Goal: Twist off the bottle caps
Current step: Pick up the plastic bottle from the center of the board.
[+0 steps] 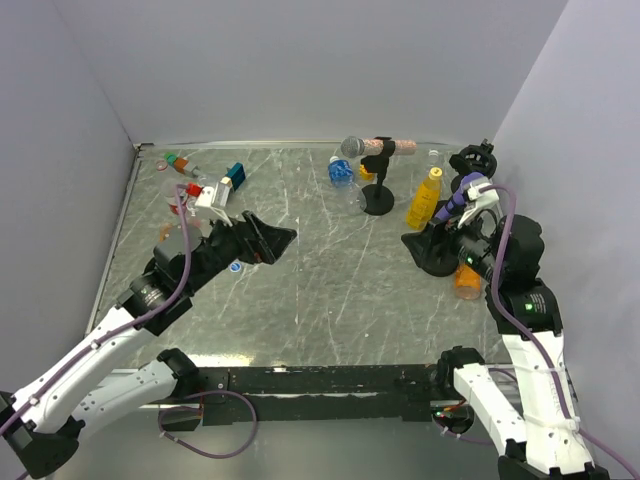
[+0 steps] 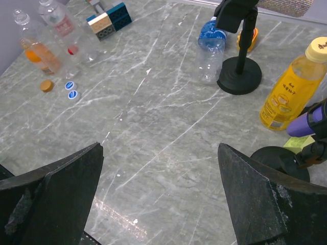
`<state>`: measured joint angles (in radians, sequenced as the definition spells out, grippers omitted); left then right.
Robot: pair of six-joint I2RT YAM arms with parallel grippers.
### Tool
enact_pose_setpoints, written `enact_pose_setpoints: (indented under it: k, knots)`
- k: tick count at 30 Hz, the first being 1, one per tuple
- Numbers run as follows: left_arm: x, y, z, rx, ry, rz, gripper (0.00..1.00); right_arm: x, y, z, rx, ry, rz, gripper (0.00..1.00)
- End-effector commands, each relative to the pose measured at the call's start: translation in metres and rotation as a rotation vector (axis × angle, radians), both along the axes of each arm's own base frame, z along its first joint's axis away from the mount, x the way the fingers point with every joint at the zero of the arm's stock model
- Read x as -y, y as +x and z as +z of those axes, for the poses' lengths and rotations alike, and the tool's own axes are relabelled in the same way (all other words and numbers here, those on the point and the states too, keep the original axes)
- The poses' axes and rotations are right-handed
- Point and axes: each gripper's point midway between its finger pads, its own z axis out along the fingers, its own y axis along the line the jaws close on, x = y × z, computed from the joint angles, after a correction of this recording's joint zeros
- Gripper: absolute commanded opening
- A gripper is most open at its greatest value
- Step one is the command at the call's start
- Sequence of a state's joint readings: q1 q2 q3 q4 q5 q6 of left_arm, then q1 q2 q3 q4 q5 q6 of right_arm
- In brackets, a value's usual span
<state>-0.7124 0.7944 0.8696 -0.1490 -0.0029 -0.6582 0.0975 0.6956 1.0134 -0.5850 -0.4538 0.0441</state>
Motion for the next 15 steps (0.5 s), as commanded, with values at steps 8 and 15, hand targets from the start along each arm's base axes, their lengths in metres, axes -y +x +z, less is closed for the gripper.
enact_pose_setpoints:
  k: [8, 15]
  knots:
    - [-0.005, -0.009, 0.017, 0.043, -0.014, -0.015, 0.97, -0.008, 0.012, 0.008, 0.029, -0.042, 0.080, 0.99]
    - [-0.013, -0.017, 0.020, 0.055, -0.016, -0.011, 0.97, -0.043, -0.006, -0.020, 0.095, -0.175, 0.471, 0.99]
